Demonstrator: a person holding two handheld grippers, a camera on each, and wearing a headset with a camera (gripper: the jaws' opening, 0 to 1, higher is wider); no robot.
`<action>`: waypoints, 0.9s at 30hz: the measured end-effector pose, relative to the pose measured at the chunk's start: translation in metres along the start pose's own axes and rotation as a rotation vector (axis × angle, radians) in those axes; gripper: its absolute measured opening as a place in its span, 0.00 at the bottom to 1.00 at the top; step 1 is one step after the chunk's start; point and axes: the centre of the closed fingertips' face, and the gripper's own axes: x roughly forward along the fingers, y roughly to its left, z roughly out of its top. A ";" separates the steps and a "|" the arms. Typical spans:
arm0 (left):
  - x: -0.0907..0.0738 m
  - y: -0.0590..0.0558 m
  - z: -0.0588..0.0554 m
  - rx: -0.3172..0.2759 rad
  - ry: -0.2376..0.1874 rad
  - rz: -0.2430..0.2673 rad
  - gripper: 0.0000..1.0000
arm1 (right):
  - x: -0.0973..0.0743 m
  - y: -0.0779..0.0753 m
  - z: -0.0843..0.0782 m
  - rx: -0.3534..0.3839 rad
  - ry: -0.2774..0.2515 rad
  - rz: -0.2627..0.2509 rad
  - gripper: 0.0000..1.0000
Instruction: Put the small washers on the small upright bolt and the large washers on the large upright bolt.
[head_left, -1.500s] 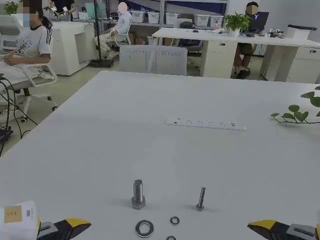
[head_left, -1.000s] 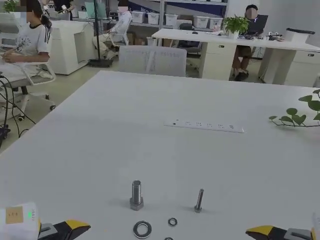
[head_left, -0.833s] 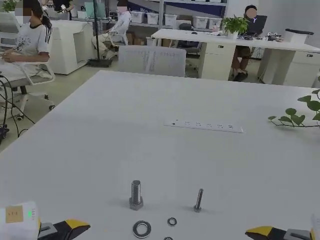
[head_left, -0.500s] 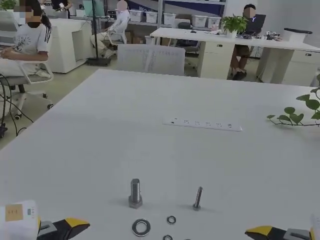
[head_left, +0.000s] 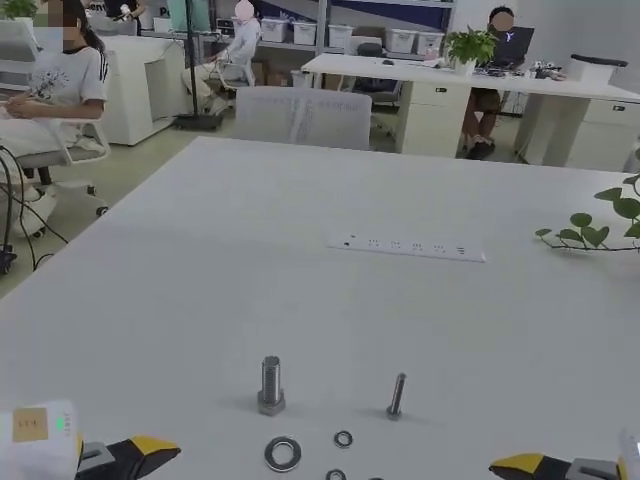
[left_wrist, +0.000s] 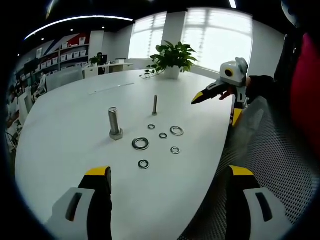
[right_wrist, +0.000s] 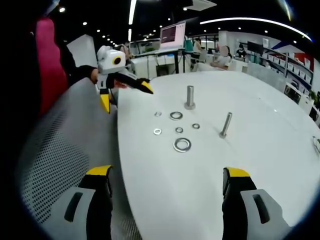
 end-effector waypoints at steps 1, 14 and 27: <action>0.000 0.000 0.000 0.000 0.001 0.000 0.96 | 0.000 0.000 0.000 -0.001 0.000 0.001 0.92; 0.001 -0.003 0.003 0.000 0.001 0.001 0.95 | 0.001 0.000 -0.001 -0.005 0.010 0.010 0.92; 0.002 -0.004 0.003 0.001 0.002 -0.006 0.95 | 0.000 0.001 -0.002 -0.005 0.022 0.015 0.90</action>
